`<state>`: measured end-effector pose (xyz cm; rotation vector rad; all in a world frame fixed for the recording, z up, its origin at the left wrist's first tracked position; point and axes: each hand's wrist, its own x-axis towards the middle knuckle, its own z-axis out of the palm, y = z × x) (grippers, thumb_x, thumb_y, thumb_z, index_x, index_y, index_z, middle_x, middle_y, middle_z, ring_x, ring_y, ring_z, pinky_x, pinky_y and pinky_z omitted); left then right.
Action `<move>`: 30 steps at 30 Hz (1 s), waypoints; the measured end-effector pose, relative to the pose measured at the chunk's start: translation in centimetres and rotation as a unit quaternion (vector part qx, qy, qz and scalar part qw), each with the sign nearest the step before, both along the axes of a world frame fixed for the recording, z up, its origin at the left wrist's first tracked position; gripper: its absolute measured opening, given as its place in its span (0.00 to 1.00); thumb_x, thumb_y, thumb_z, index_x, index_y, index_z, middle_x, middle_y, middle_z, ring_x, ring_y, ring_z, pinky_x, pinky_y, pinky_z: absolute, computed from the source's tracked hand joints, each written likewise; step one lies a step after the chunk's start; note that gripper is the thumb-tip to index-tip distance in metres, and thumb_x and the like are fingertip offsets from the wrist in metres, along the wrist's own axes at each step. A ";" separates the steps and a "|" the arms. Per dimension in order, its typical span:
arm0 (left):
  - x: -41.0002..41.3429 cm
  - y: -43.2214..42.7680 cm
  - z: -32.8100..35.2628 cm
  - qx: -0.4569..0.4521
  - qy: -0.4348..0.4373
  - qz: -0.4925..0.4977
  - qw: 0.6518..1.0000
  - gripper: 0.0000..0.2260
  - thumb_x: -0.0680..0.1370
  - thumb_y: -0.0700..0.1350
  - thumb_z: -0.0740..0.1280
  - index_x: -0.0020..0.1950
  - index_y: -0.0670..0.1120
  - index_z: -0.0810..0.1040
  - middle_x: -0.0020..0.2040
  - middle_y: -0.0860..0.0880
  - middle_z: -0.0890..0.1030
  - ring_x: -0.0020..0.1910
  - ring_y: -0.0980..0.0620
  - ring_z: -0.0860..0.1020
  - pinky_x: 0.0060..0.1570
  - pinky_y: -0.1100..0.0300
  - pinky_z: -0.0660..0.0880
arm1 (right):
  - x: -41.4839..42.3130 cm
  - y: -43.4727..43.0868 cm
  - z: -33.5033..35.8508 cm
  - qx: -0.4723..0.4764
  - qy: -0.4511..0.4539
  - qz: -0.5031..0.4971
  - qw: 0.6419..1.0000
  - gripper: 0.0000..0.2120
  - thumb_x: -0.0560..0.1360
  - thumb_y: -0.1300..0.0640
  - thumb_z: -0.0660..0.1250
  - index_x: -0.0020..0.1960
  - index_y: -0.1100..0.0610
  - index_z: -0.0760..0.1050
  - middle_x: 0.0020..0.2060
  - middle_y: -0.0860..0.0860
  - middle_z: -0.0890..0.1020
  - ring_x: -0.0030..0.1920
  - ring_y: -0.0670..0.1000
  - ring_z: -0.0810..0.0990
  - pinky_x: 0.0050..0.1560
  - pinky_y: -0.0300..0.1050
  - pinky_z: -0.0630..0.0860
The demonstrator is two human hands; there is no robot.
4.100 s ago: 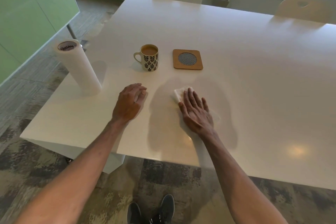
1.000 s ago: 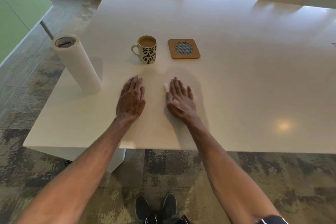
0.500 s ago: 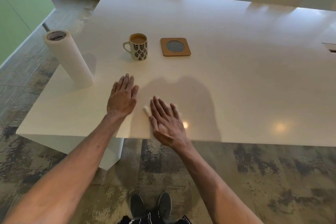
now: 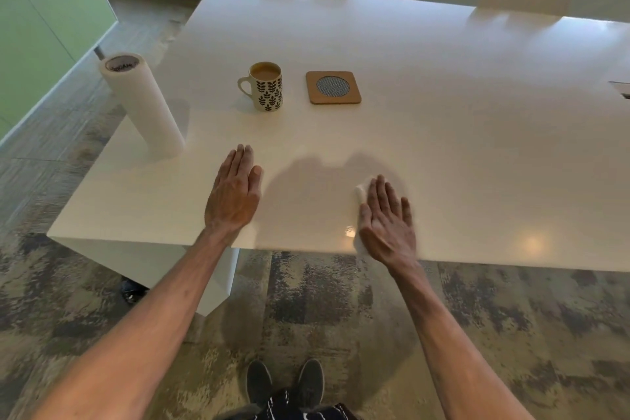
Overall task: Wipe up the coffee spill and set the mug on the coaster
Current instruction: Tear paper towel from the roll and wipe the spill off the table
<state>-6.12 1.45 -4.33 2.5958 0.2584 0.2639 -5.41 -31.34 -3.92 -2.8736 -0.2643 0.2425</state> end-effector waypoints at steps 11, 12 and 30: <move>0.3 0.2 -0.5 0.018 0.012 -0.002 1.000 0.30 0.88 0.59 0.47 0.89 0.49 0.56 0.89 0.49 0.57 0.88 0.53 0.52 0.87 0.51 0.48 | -4.0 12.0 0.2 0.038 0.001 0.181 0.983 0.32 0.89 0.41 0.38 0.87 0.51 0.32 0.86 0.46 0.31 0.85 0.46 0.30 0.87 0.59 0.33; 0.2 0.3 -0.5 0.018 0.011 -0.003 1.000 0.30 0.88 0.59 0.47 0.89 0.49 0.56 0.89 0.49 0.57 0.88 0.53 0.53 0.87 0.52 0.47 | -4.0 11.7 0.2 0.033 -0.004 0.180 0.983 0.32 0.89 0.42 0.39 0.88 0.51 0.33 0.86 0.46 0.31 0.86 0.46 0.30 0.87 0.59 0.33; -0.4 -0.1 -0.2 0.056 0.036 0.001 0.998 0.29 0.90 0.58 0.44 0.90 0.49 0.50 0.90 0.49 0.50 0.89 0.52 0.47 0.88 0.51 0.43 | 3.8 0.1 0.5 0.030 0.007 -0.032 0.999 0.31 0.90 0.42 0.40 0.87 0.48 0.33 0.86 0.45 0.32 0.86 0.47 0.33 0.86 0.63 0.33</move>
